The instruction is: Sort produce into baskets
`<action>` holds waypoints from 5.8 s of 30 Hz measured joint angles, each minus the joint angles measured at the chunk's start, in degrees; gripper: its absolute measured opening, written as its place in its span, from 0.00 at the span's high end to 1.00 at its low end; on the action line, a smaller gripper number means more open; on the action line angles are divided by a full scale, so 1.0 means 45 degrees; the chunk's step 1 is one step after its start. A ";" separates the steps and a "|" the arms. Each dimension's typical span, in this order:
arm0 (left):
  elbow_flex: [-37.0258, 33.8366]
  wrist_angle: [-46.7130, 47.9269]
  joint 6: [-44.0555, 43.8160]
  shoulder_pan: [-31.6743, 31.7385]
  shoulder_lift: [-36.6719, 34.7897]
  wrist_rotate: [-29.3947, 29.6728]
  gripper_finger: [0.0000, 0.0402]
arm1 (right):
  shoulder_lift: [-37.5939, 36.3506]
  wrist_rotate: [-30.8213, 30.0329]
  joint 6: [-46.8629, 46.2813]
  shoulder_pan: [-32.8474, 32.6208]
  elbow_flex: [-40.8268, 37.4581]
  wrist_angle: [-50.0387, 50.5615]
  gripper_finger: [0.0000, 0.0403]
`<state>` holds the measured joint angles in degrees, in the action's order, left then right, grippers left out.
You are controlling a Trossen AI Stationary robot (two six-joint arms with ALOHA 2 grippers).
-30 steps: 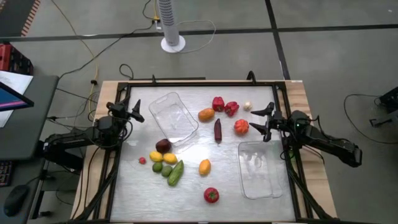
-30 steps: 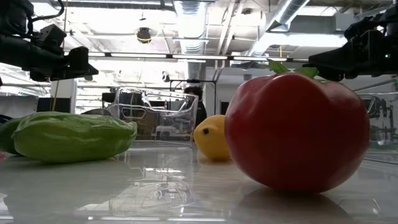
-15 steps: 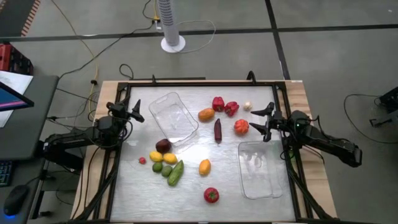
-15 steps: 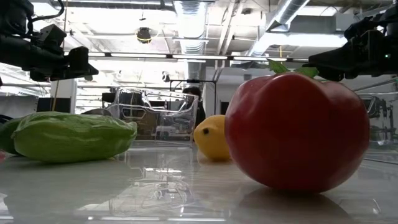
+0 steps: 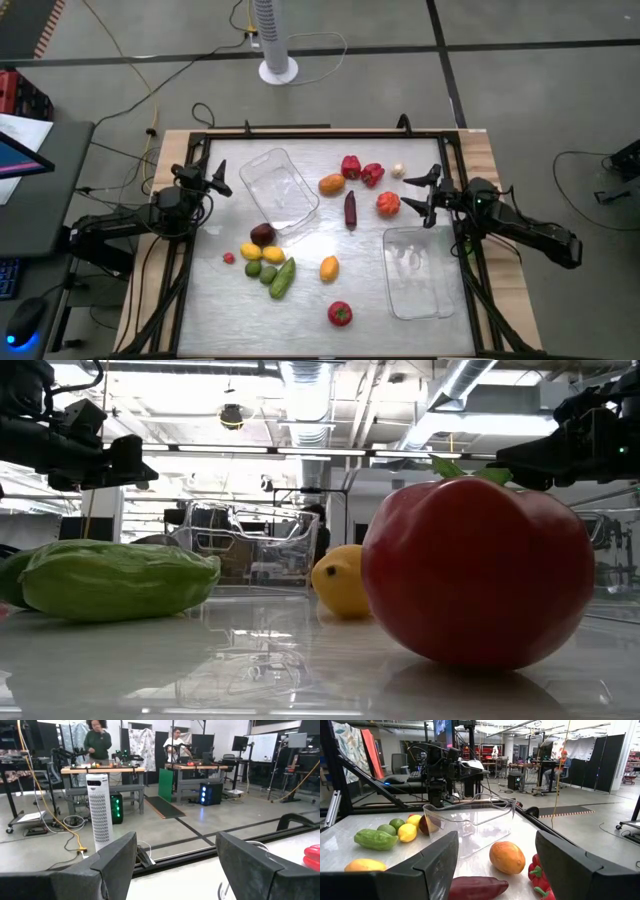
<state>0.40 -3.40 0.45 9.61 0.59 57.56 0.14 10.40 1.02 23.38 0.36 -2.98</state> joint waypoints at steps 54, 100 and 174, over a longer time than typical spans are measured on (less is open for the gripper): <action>0.0372 0.0762 -0.4991 -0.0001 0.0088 -0.6103 0.36 | 0.0049 -0.0996 -0.1234 0.0010 0.0000 -0.0203 0.28; 1.0350 1.1600 -0.9875 -0.9386 1.2345 -0.7678 0.36 | 0.0784 -0.2192 -0.3909 -0.2340 0.0204 -0.0013 0.28; 1.1710 1.5168 -0.4914 -0.7198 1.8288 -1.0955 0.55 | 0.7980 -0.3998 -0.3361 -0.3526 0.0238 -0.7529 0.28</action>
<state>53.10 64.86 -21.66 -22.79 82.88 8.26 36.05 -7.60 -14.11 7.51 1.43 -36.86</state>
